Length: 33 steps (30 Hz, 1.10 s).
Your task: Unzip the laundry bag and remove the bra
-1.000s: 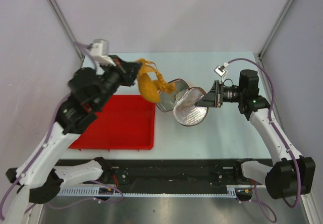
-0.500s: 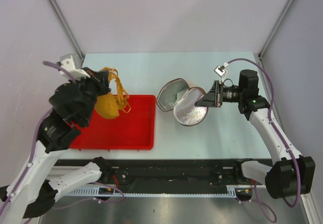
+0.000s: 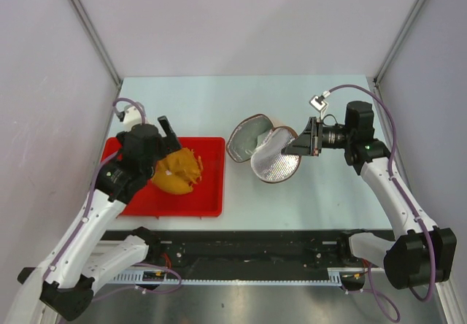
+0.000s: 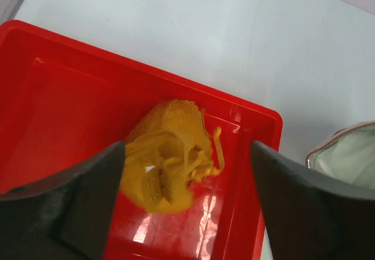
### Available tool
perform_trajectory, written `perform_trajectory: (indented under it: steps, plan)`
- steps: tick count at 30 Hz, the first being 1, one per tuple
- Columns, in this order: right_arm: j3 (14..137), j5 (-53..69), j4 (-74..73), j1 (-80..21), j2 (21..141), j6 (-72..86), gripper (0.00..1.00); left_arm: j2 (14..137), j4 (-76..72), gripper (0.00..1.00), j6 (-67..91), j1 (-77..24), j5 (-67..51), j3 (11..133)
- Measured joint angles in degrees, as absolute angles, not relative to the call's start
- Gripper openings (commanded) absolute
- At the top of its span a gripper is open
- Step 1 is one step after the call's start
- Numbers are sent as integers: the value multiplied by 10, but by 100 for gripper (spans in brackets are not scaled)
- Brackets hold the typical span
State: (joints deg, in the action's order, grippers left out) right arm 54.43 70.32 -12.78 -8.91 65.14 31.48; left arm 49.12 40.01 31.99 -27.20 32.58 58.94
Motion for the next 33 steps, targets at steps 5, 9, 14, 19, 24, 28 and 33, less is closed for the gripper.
perform_trajectory:
  steps: [5,9,14,19,24,28,33]
  plan:
    - [544,703,-128,-90,651,315,0,502,380,100,313,-270,278,597]
    - [544,703,-133,-91,651,308,0,555,342,100,300,-283,196,632]
    - [544,694,-178,-92,648,281,0,669,272,99,282,-369,72,671]
    - [533,686,-217,-96,628,262,0,766,208,92,281,-389,-81,672]
    - [504,689,-228,-97,589,253,0,826,151,88,299,-390,-203,672]
    - [479,699,-217,-98,579,249,0,841,109,86,323,-391,-239,662]
    - [422,692,-206,-100,561,216,0,841,77,86,344,-393,-249,630]
